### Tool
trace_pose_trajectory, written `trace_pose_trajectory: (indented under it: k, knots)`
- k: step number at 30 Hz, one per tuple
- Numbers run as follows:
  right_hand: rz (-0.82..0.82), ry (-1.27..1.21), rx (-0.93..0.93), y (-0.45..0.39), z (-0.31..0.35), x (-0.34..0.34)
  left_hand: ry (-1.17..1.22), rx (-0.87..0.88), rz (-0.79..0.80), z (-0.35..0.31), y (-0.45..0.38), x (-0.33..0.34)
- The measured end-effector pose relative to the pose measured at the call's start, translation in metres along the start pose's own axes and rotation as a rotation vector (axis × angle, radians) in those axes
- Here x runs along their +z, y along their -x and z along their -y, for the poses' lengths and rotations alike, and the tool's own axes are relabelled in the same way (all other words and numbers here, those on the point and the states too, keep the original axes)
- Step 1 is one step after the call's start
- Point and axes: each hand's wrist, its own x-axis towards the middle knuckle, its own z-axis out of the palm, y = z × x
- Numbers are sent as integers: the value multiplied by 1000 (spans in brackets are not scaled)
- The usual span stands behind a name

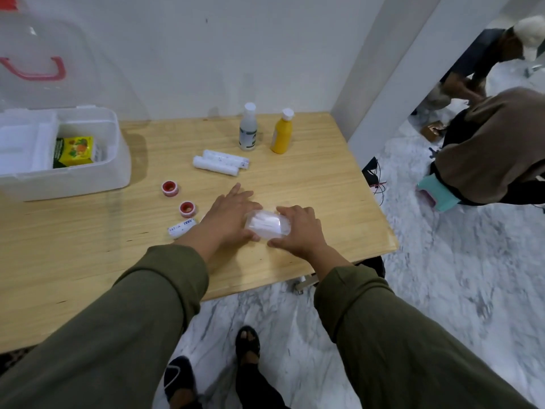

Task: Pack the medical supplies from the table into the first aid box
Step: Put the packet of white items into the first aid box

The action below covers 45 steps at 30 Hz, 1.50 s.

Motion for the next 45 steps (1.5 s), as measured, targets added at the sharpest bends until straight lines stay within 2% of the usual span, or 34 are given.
trace_pose_trajectory:
  k: [6, 10, 16, 25, 32, 39, 45]
  knots:
    - [5, 24, -35, -10, 5, -7, -19, -20, -19, 5, -3, -4]
    - [18, -103, -79, -20, 19, -24, -3, -58, -86, 12, -1, -17]
    - [-15, -134, -172, -42, 56, -51, -45, -127, -192, 35, 6, -54]
    - [-71, -226, -409, -64, 147, -73, 32, -288, -364, 83, 57, -124]
    - [-48, -287, -498, -77, 232, -62, 61, -416, -484, 148, 113, -161]
    - [38, -204, -478, -90, 295, -32, 150, -619, -444, 226, 165, -168]
    - [98, -98, -420, -104, 320, -12, 215, -597, -403, 264, 170, -157]
